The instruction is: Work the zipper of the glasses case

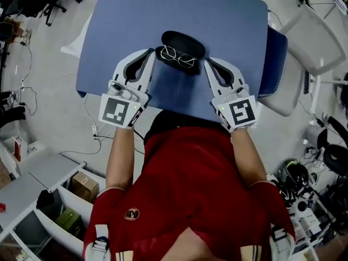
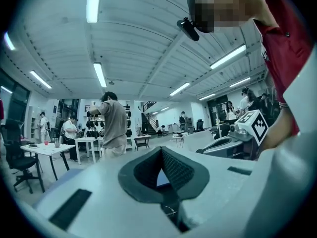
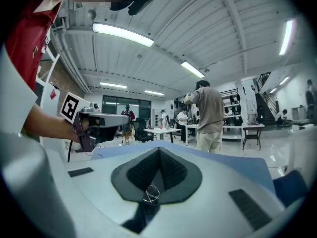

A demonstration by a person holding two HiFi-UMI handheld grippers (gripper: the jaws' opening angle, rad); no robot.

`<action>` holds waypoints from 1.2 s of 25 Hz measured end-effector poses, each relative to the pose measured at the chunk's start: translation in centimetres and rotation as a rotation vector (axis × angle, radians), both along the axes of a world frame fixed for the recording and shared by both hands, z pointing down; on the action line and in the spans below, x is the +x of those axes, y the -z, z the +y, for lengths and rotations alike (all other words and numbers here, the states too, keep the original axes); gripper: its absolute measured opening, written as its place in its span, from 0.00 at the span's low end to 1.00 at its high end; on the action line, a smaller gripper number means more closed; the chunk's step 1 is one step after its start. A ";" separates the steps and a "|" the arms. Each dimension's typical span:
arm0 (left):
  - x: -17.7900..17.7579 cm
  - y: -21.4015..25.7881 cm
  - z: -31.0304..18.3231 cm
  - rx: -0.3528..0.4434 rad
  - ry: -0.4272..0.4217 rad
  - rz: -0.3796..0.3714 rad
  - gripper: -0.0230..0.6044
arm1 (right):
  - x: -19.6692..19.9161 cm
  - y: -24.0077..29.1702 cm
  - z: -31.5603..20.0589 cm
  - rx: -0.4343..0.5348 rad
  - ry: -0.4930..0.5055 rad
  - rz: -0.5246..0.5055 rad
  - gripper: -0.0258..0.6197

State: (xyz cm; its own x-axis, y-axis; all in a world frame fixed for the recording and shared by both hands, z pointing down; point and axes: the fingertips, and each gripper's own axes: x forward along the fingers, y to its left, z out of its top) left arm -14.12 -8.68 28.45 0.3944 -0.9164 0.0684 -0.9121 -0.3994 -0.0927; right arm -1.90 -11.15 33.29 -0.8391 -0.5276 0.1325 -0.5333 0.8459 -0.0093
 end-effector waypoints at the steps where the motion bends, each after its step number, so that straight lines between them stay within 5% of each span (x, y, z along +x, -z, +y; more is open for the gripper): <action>1: -0.1 -0.1 -0.2 -0.001 -0.015 -0.002 0.05 | -0.2 0.1 0.0 0.001 -0.011 0.001 0.04; 25: 0.1 -5.2 -7.8 -0.131 -0.386 -0.205 0.06 | -3.3 -1.7 -1.0 0.007 -0.150 0.096 0.04; 30: 1.1 -6.4 -9.0 -0.169 -0.474 -0.261 0.14 | -3.1 -2.3 -1.1 0.000 -0.158 0.119 0.04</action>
